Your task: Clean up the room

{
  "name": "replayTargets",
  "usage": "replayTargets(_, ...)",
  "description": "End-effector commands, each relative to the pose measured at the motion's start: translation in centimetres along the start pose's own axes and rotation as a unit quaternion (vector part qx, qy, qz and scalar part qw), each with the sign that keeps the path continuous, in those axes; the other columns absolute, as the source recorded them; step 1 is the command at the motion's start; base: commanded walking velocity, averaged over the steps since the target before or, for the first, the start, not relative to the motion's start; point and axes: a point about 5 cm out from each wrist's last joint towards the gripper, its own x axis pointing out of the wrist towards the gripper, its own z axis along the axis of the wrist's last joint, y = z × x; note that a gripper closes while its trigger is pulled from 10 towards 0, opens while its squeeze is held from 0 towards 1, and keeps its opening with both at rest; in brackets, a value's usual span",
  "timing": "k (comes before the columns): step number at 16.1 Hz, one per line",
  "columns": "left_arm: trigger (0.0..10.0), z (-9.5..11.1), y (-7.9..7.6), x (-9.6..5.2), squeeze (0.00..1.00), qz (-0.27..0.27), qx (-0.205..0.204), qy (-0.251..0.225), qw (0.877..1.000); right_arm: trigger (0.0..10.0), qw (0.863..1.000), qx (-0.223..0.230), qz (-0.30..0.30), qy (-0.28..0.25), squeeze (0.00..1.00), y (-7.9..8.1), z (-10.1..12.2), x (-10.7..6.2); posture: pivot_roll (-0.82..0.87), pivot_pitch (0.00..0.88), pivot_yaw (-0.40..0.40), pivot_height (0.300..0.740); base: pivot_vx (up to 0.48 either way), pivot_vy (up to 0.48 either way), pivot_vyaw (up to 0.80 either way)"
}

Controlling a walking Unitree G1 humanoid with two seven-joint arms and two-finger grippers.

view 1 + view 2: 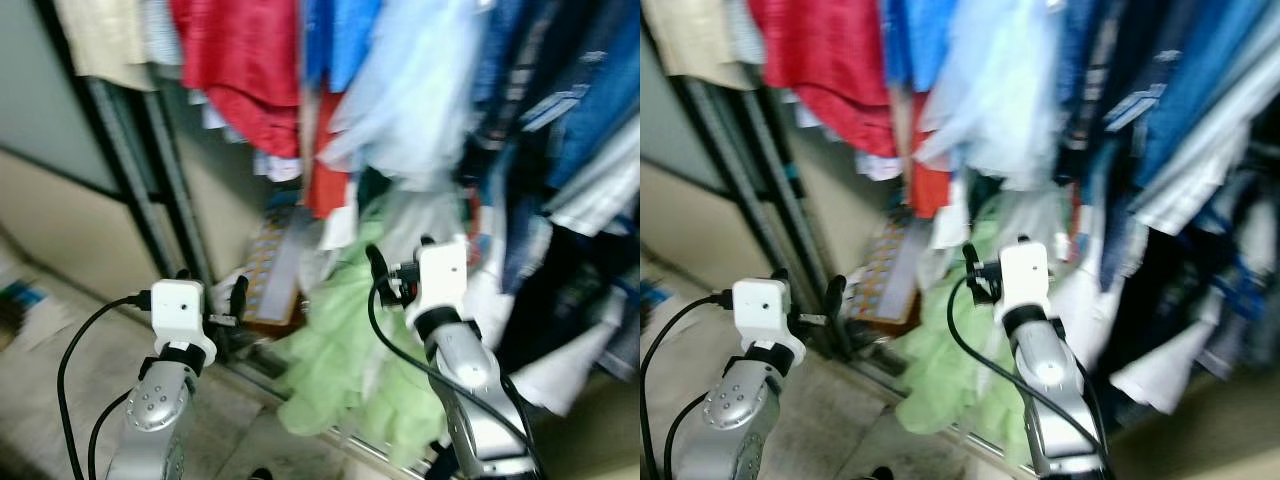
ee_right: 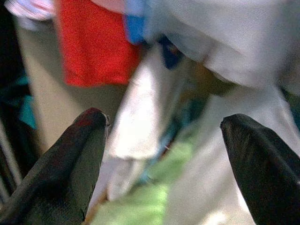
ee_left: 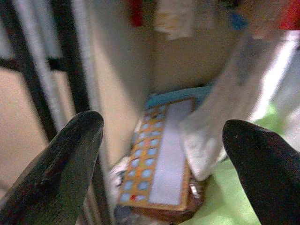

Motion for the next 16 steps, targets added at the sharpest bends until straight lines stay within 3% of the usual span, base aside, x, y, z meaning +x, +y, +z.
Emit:
replayTargets(1,10.0,0.0,0.5,-0.1,0.0,0.01,-0.003,0.005,1.0,10.0,1.0,0.002,0.009,-0.006,0.0,0.1,0.3,0.0,0.04,0.036,-0.05,0.74,0.0,0.0,0.8)
replayTargets(3,10.0,0.1,0.4,-0.2,0.0,0.01,-0.001,0.009,1.0,10.0,1.0,0.001,0.013,0.0,0.0,0.1,0.1,-0.7,0.03,0.037,-0.052,0.74,0.0,0.0,0.67)
replayTargets(4,10.0,0.5,0.8,-0.5,0.0,0.028,0.014,-0.012,0.999,10.0,1.0,0.0,0.01,0.002,0.0,-0.2,0.0,-1.0,0.02,0.037,-0.055,0.74,0.0,0.0,0.66)
replayTargets(5,10.0,0.9,1.6,-1.4,0.0,0.055,0.032,-0.021,0.998,10.0,1.0,0.006,-0.005,0.016,0.0,-0.9,-0.3,-2.0,0.02,0.038,-0.058,0.74,0.0,0.0,0.65)
replayTargets(9,10.0,-0.5,2.4,-4.8,0.0,0.051,0.057,0.023,0.997,10.0,0.998,-0.01,-0.013,0.066,0.0,-2.4,-2.2,-6.6,0.02,0.04,-0.055,0.74,0.0,0.0,0.62)
replayTargets(12,10.0,-0.7,2.6,-4.7,0.0,0.05,0.063,0.026,0.996,10.0,0.998,-0.011,0.0,0.064,0.0,-2.4,-2.2,-6.3,0.02,0.037,-0.05,0.74,0.0,0.0,0.0)
replayTargets(16,10.0,-0.2,2.9,-4.5,0.0,0.05,0.073,0.022,0.996,10.0,0.998,-0.007,0.009,0.062,0.0,-2.0,-2.0,-5.9,0.03,0.039,-0.05,0.74,0.0,0.0,0.7)
